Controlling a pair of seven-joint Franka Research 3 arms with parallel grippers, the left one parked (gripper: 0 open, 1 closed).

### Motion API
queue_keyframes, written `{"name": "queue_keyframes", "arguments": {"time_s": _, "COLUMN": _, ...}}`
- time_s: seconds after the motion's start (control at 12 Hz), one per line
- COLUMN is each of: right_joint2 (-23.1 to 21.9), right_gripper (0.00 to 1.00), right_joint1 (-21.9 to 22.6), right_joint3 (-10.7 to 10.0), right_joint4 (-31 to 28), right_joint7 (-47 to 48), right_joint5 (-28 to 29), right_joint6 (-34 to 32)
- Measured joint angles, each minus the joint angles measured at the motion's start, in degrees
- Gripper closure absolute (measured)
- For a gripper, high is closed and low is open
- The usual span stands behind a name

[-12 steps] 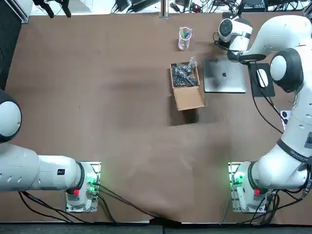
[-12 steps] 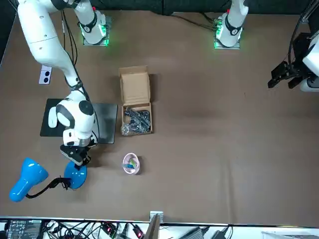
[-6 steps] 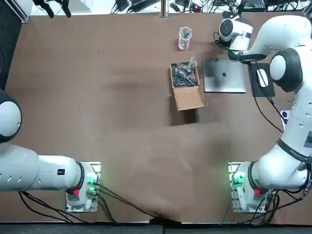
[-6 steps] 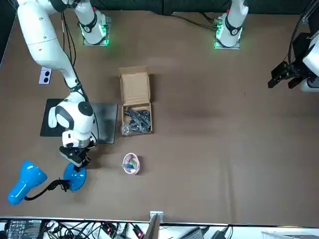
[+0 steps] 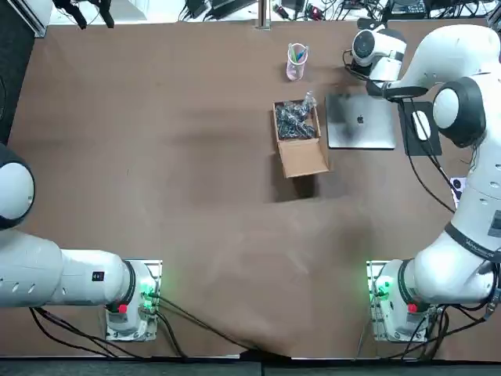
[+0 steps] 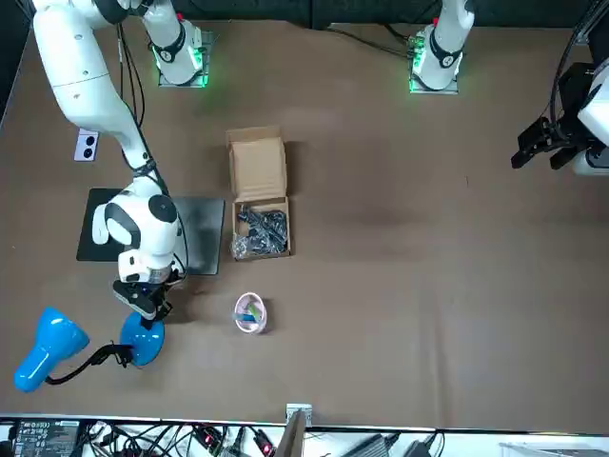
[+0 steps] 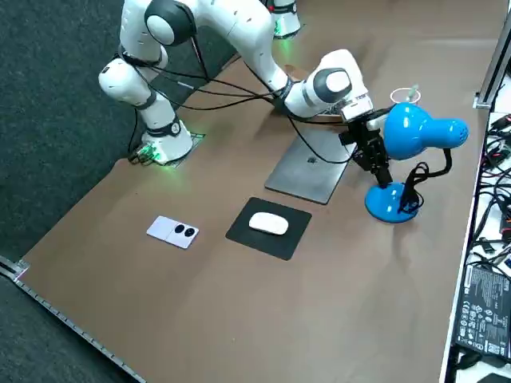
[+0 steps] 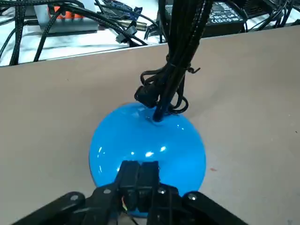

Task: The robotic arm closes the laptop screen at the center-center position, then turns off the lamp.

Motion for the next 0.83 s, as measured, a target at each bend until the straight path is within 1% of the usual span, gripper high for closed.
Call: {"name": "queue_keyframes", "arguments": {"time_s": 0.83, "right_joint2": 0.16, "right_gripper": 0.98, "right_joint1": -0.13, "right_joint3": 0.00, "right_joint4": 0.36, "right_joint7": 0.00, "right_joint5": -0.01, "right_joint6": 0.20}}
